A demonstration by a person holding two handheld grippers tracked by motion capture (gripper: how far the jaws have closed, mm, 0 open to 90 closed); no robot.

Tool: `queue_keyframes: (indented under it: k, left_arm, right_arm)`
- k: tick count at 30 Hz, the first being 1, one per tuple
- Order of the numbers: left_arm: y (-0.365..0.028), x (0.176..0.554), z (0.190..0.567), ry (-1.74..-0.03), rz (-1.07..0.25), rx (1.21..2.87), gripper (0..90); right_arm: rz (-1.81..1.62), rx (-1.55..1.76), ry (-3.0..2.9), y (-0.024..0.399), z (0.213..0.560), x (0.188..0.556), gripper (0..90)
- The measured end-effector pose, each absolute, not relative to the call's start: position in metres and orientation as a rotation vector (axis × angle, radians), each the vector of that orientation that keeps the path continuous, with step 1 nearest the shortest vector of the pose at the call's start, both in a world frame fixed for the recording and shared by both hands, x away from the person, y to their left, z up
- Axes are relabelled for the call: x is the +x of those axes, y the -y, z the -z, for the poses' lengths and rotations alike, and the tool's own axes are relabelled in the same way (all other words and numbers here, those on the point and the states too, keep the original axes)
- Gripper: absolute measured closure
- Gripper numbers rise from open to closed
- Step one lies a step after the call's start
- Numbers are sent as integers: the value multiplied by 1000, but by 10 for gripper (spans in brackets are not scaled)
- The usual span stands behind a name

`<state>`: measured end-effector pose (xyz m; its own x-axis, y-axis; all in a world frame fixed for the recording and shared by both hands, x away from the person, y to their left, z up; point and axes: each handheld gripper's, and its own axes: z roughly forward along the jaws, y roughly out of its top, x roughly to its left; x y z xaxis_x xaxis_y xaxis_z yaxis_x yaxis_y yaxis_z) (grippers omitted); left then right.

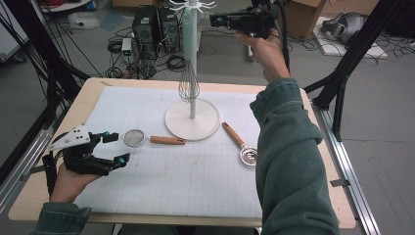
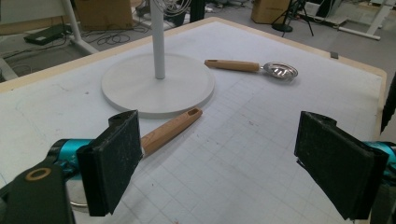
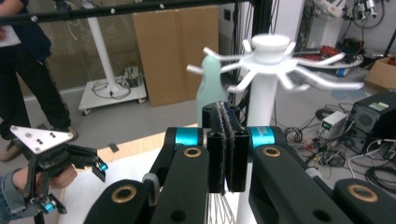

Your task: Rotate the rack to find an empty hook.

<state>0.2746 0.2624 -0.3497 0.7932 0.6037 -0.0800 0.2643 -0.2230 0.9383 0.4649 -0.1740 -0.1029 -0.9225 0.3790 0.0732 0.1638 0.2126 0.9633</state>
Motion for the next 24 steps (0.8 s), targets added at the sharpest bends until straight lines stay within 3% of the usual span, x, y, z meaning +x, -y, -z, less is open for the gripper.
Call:
queue_keyframes:
  k: [24]
  left_arm:
    - [-264, 273, 348, -669, -363, 1811, 146]
  right_arm:
    - [-1765, 560, -2281, 153, 99, 472, 892]
